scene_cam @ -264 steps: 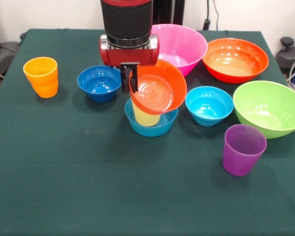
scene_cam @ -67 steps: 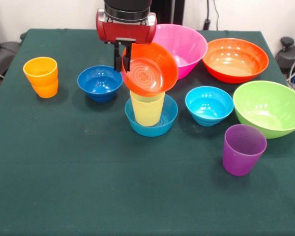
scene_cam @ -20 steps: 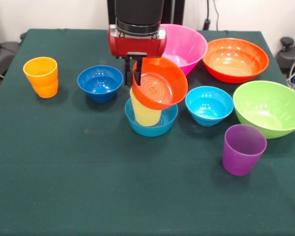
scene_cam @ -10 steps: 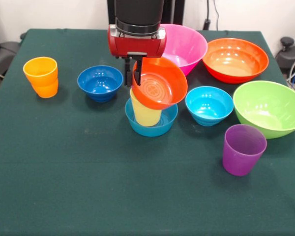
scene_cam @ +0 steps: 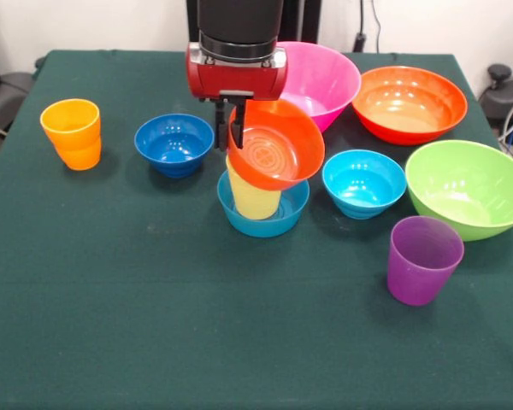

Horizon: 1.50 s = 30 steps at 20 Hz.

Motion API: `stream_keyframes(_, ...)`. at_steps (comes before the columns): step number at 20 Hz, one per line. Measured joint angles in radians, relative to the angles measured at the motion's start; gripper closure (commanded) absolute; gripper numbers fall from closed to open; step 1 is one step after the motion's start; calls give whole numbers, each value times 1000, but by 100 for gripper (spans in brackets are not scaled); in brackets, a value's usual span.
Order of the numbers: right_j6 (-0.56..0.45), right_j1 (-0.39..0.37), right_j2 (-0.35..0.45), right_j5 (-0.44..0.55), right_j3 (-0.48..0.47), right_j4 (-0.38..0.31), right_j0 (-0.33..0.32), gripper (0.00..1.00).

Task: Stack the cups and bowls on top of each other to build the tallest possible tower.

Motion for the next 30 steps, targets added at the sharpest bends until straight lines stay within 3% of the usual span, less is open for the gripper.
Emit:
stream_keyframes(1,0,0,0,0,0,0,-1,100)
stream_keyframes(2,0,0,0,0,0,0,-2,0)
stream_keyframes(30,0,0,0,0,0,0,-3,0)
